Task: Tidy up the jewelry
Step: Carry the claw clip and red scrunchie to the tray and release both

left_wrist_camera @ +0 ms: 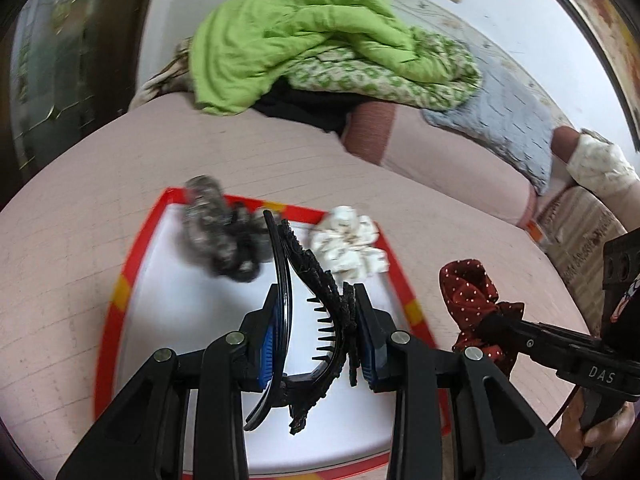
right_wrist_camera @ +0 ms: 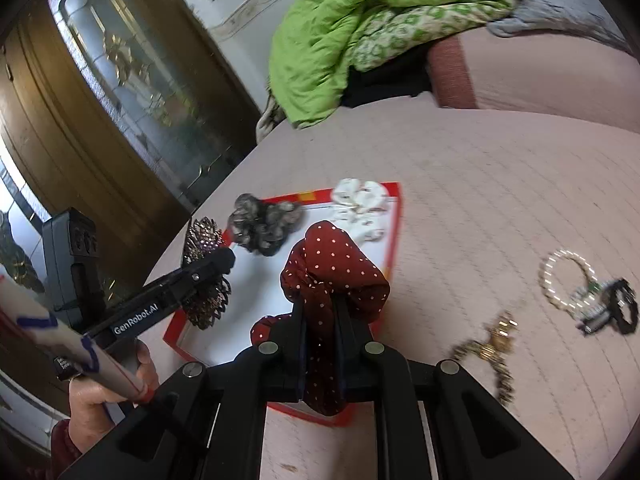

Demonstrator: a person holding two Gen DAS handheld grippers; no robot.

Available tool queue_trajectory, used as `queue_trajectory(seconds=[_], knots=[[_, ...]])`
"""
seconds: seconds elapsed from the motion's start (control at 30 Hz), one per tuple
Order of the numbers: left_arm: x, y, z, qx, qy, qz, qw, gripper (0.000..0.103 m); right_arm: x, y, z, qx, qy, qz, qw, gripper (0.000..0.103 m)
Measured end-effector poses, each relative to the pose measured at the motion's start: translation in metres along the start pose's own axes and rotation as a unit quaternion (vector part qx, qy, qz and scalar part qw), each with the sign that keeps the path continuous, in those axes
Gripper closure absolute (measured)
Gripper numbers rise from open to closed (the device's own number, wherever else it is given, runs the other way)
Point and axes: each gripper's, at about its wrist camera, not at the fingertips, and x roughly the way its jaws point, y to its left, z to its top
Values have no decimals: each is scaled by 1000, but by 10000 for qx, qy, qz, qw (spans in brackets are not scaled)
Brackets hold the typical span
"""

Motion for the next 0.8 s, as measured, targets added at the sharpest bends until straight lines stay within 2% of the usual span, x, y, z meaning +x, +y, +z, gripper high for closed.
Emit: queue_trajectory(seconds=[0.17, 0.27, 0.8], knots=[[4, 19, 1, -81, 76, 425, 9990, 71, 29, 18, 10, -75, 247, 3, 9997, 90], [9, 32, 5, -175, 143, 539, 9983, 71, 44, 25, 14, -97, 345, -14, 9994, 89], [44, 68, 20, -526, 554, 614, 9952, 71, 109, 33, 35, -49, 804, -301, 9963, 88]])
